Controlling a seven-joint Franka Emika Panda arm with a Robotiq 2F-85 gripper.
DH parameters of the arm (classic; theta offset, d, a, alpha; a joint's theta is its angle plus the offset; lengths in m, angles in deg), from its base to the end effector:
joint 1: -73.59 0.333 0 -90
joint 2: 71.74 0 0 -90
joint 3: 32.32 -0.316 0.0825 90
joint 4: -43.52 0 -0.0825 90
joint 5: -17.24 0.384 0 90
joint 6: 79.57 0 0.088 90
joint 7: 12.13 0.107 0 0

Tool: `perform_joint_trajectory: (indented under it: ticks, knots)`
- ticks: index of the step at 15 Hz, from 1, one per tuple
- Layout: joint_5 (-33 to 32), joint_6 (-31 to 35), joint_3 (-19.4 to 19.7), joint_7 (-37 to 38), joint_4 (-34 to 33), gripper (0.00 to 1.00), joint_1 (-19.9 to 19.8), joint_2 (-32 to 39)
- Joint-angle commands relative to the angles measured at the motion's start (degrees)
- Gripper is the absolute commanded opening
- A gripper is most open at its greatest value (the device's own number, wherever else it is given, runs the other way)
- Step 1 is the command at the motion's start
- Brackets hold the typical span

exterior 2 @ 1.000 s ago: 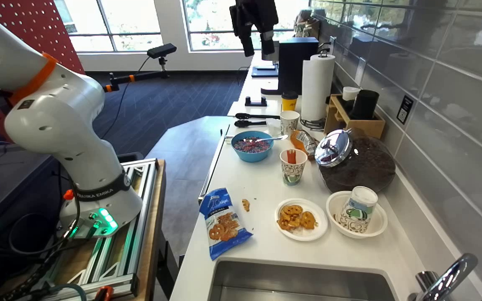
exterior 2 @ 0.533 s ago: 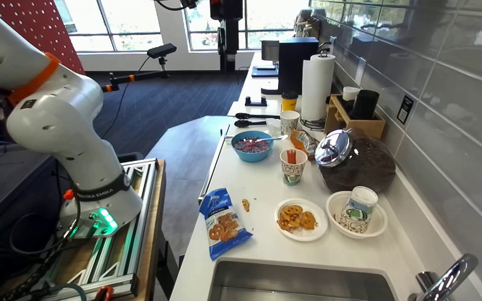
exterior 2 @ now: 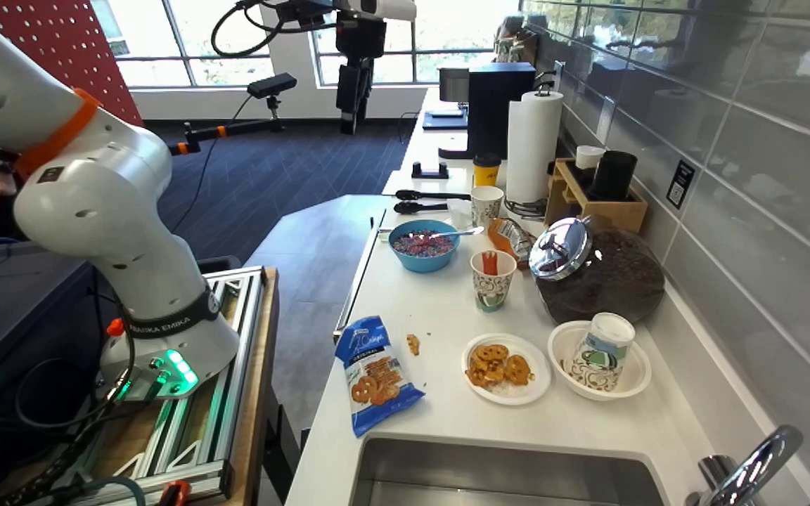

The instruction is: Move the orange packet forwards.

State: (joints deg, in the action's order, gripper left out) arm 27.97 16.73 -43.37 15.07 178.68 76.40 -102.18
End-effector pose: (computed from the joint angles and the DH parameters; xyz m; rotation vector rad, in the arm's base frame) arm 0.3604 0.1149 0.5067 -3.0645 0.4653 0.2689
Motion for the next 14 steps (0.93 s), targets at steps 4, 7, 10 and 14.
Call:
perform_joint_trajectory:
  ticks: [4,7,10,14]
  knots:
    - [1.34,15.84,-7.94,6.68,3.16,1.0,4.07,0.34]
    - [0.92,17.15,-9.49,7.71,3.64,1.0,4.8,0.33]
    - [0.87,17.14,-8.97,7.66,3.64,1.0,4.6,0.31]
    - [-0.1,18.13,-11.11,13.59,3.46,1.0,3.06,2.51]
